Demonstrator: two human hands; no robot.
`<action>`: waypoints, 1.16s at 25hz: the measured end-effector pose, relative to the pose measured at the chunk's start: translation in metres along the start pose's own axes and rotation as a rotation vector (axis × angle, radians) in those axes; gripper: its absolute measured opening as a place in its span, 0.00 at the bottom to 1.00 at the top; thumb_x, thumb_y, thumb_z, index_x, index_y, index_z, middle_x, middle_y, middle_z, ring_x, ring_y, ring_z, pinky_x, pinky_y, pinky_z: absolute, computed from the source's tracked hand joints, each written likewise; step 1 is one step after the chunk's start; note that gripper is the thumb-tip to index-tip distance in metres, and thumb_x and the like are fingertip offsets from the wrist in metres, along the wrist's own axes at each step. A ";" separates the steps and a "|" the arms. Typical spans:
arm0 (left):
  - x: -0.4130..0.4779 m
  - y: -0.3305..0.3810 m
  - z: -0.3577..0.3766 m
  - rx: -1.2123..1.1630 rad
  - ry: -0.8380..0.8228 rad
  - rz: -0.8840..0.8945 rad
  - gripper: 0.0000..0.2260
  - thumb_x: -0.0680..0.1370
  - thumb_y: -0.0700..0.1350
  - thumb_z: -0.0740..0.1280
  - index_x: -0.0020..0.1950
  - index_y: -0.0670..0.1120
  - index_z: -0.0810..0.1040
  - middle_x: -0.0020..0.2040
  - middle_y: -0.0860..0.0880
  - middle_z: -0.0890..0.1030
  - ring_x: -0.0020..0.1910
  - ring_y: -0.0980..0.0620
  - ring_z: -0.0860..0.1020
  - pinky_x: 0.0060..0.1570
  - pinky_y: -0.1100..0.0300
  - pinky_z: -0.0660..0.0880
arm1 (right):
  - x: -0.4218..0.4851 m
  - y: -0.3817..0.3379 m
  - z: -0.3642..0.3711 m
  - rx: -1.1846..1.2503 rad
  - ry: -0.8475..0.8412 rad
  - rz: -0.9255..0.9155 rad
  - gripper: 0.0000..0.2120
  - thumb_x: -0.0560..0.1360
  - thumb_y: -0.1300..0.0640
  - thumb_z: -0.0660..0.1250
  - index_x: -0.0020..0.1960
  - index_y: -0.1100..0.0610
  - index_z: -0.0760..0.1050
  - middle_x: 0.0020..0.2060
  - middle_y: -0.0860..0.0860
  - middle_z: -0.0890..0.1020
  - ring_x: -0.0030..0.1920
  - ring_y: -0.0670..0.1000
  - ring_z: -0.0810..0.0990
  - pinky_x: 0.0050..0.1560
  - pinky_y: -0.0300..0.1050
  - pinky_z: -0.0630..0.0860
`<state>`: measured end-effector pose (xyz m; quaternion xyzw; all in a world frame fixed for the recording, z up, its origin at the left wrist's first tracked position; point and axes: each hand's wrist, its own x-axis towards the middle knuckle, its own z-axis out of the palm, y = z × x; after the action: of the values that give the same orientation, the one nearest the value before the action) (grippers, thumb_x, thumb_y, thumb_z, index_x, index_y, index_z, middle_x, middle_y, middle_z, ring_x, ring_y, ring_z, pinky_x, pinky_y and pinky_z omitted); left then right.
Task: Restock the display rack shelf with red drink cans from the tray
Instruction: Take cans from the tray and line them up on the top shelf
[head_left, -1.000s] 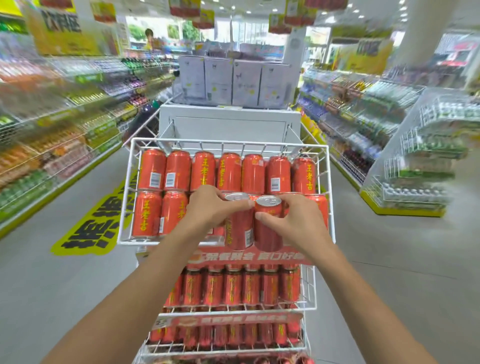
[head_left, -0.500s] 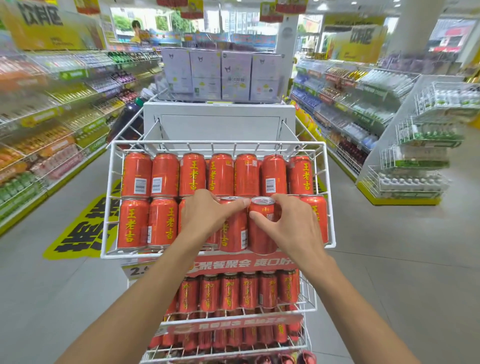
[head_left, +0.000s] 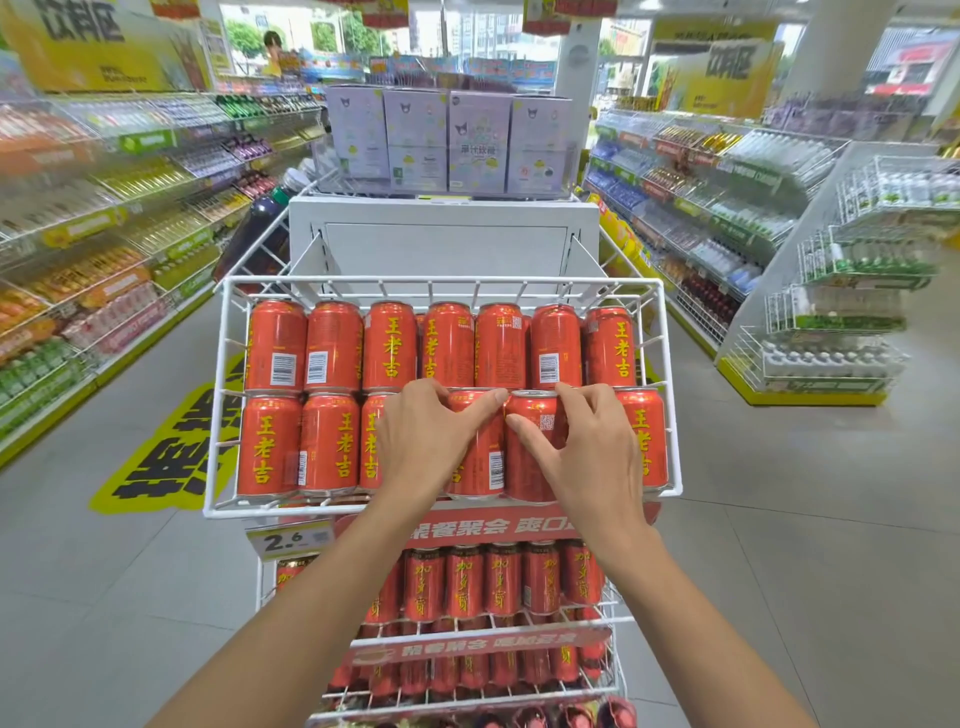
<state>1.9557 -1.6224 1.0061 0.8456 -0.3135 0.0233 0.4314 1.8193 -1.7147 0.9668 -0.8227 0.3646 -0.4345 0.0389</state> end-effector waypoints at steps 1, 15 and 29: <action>0.000 0.000 0.001 -0.001 -0.004 0.001 0.31 0.68 0.75 0.68 0.35 0.45 0.77 0.32 0.51 0.81 0.33 0.53 0.77 0.40 0.50 0.79 | 0.000 0.001 0.003 -0.005 0.021 -0.010 0.27 0.75 0.38 0.73 0.61 0.59 0.81 0.49 0.54 0.80 0.47 0.53 0.80 0.46 0.46 0.82; 0.006 -0.013 -0.012 -0.121 -0.310 0.011 0.11 0.73 0.55 0.77 0.47 0.48 0.86 0.38 0.51 0.86 0.37 0.54 0.85 0.43 0.51 0.84 | 0.003 0.003 0.012 -0.082 0.037 -0.011 0.24 0.78 0.37 0.71 0.59 0.57 0.80 0.49 0.53 0.80 0.48 0.53 0.79 0.42 0.46 0.80; 0.000 -0.010 -0.004 0.113 -0.133 0.082 0.24 0.67 0.68 0.75 0.44 0.49 0.80 0.38 0.54 0.81 0.40 0.52 0.80 0.40 0.53 0.78 | 0.003 -0.001 0.005 -0.113 -0.038 -0.006 0.26 0.76 0.37 0.72 0.62 0.58 0.79 0.52 0.54 0.80 0.51 0.54 0.80 0.45 0.45 0.79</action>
<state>1.9622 -1.6152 1.0019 0.8549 -0.3739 0.0022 0.3596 1.8251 -1.7172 0.9662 -0.8327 0.3854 -0.3976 -0.0018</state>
